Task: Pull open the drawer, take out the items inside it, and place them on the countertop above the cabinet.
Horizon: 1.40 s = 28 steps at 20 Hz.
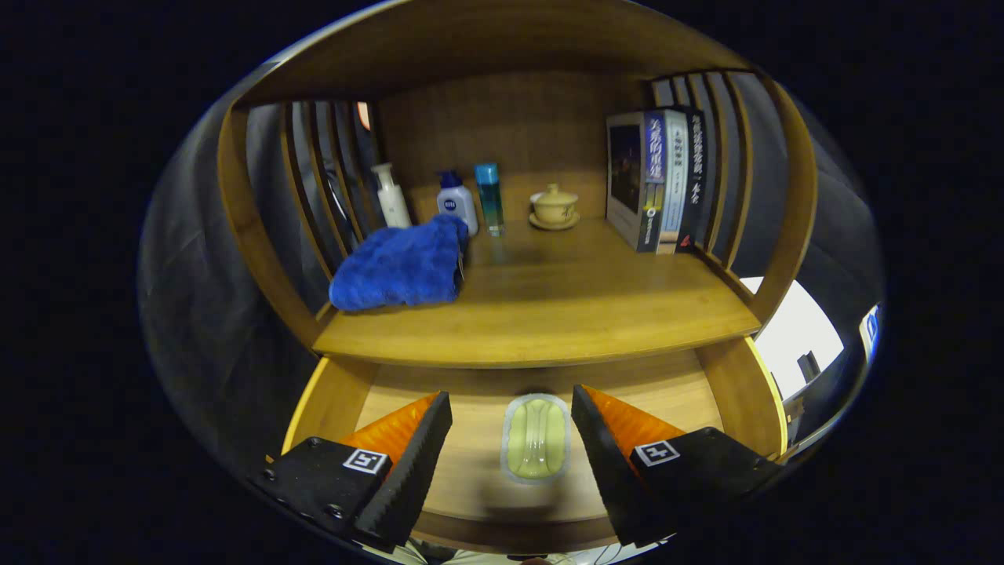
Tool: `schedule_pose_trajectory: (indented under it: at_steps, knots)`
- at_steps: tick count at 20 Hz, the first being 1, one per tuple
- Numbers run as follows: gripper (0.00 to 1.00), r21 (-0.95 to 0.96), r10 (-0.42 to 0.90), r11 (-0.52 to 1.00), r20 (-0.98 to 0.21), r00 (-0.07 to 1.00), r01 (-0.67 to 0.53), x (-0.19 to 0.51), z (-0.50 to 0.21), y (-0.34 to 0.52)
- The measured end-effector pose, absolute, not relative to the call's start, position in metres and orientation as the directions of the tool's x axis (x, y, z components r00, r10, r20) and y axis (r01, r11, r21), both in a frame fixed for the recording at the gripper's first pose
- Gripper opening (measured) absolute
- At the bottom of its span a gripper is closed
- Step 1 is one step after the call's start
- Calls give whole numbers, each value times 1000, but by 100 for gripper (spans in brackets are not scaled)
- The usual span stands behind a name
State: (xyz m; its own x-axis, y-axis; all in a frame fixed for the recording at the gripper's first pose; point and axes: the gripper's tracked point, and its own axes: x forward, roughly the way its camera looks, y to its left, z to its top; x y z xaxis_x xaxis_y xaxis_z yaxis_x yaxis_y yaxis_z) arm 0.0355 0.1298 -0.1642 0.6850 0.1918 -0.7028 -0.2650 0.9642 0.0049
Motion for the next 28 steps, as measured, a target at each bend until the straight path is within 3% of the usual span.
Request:
schedule_pose_trajectory:
  at_steps: [5, 12, 21, 23, 28]
  knots:
    - [99, -11, 143, 963, -826, 545, -270, 45, -214, 128]
    - [99, -30, 76, 970, -905, 418, -241, 57, -261, 117]
    - [28, -24, 40, 984, -937, 346, -178, 62, -277, 106]
    - [23, -14, 48, 984, -938, 342, -179, 58, -274, 107]
    - [23, 5, 82, 978, -930, 358, -210, 39, -244, 112]
